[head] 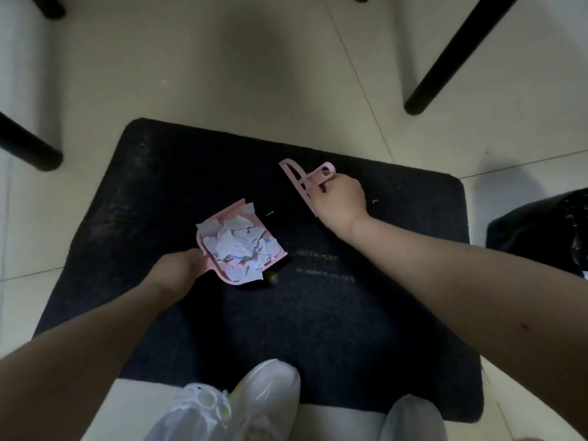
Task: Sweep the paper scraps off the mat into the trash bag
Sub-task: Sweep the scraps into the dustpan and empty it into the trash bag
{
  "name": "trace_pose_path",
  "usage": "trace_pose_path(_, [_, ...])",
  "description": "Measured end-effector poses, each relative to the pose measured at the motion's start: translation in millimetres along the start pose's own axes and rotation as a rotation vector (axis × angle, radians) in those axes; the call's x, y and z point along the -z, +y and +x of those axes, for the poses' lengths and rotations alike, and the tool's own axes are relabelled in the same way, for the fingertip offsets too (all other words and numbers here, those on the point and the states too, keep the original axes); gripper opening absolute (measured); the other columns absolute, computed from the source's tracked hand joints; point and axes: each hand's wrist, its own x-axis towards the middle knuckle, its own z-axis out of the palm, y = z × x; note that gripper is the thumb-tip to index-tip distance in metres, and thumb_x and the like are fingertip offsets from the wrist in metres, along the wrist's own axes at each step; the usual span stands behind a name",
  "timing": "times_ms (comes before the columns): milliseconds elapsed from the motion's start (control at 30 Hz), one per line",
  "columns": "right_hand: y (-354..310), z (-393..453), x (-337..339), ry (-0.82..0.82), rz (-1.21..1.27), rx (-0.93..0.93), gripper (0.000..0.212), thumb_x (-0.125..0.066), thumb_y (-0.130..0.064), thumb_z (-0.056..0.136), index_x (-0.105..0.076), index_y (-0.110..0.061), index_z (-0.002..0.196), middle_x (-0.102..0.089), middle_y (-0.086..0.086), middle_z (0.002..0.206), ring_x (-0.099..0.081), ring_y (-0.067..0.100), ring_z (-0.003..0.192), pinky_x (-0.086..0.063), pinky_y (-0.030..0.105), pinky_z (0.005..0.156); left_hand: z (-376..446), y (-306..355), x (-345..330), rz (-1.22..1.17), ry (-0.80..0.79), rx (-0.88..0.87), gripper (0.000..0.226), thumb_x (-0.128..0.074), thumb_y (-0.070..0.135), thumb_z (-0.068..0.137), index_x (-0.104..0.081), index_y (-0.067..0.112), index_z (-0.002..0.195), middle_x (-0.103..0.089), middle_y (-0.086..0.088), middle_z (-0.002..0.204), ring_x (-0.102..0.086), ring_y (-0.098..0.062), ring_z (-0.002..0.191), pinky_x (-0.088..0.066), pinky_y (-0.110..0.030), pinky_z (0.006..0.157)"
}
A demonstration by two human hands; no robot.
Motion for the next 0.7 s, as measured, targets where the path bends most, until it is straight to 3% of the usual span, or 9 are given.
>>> trace_pose_path(100, [-9,13,-11,0.018,-0.028,-0.040,0.050,-0.039,-0.033,0.100,-0.041,-0.021,0.051,-0.044,-0.007,0.051,-0.041,0.006,0.046,-0.024,0.023,0.043,6,-2,0,0.085,-0.006,-0.002,0.035,-0.052,0.041,0.095,-0.067,0.016,0.113,-0.064,-0.003,0.117,-0.058,-0.018,0.103,-0.043,-0.029,0.089])
trace_pose_path(267, [-24,16,-44,-0.051,0.052,-0.086,0.047,-0.041,-0.034,0.099,-0.042,-0.020,0.054,-0.046,-0.004,0.054,-0.043,0.008,0.048,-0.026,0.023,0.043,14,2,-1,0.377,-0.017,-0.043,0.038,-0.043,0.040,0.099,-0.060,0.016,0.123,-0.060,-0.006,0.127,-0.057,-0.025,0.113,-0.044,-0.030,0.096])
trace_pose_path(367, [-30,9,-57,-0.127,0.067,-0.087,0.046,-0.044,-0.031,0.098,-0.041,-0.018,0.054,-0.045,-0.003,0.054,-0.043,0.011,0.048,-0.027,0.023,0.043,16,3,-1,0.419,-0.025,-0.027,0.037,-0.042,0.036,0.100,-0.057,0.015,0.126,-0.059,-0.008,0.129,-0.057,-0.027,0.114,-0.045,-0.031,0.097])
trace_pose_path(433, [-32,5,-60,-0.179,0.108,-0.078,0.043,-0.046,-0.028,0.097,-0.048,-0.012,0.057,-0.052,0.002,0.058,-0.052,0.017,0.053,-0.039,0.028,0.045,17,2,-1,0.476,-0.031,-0.032,0.037,-0.042,0.032,0.100,-0.055,0.013,0.128,-0.058,-0.010,0.130,-0.056,-0.030,0.115,-0.045,-0.034,0.098])
trace_pose_path(500, [-33,5,-57,-0.215,0.201,-0.099,0.036,-0.049,-0.026,0.095,-0.064,-0.001,0.074,-0.066,0.010,0.073,-0.063,0.026,0.068,-0.054,0.035,0.059,19,0,-2,0.492,-0.023,-0.043,0.036,-0.042,0.030,0.100,-0.054,0.012,0.129,-0.058,-0.011,0.130,-0.056,-0.031,0.115,-0.046,-0.037,0.098])
trace_pose_path(600, [-35,8,-49,-0.149,0.341,-0.136,0.033,-0.052,-0.026,0.093,-0.067,-0.001,0.078,-0.066,0.008,0.075,-0.062,0.019,0.067,-0.049,0.028,0.057,21,0,-3,0.494,-0.024,-0.048,0.036,-0.043,0.030,0.100,-0.054,0.013,0.130,-0.058,-0.011,0.130,-0.056,-0.031,0.116,-0.045,-0.037,0.099])
trace_pose_path(700, [-32,17,-45,-0.023,0.328,-0.142,0.038,-0.052,-0.029,0.094,-0.069,0.002,0.083,-0.069,0.011,0.079,-0.064,0.022,0.071,-0.051,0.030,0.061,23,0,-4,0.533,-0.021,-0.048,0.036,-0.043,0.028,0.100,-0.054,0.012,0.130,-0.058,-0.011,0.130,-0.055,-0.031,0.117,-0.045,-0.038,0.100])
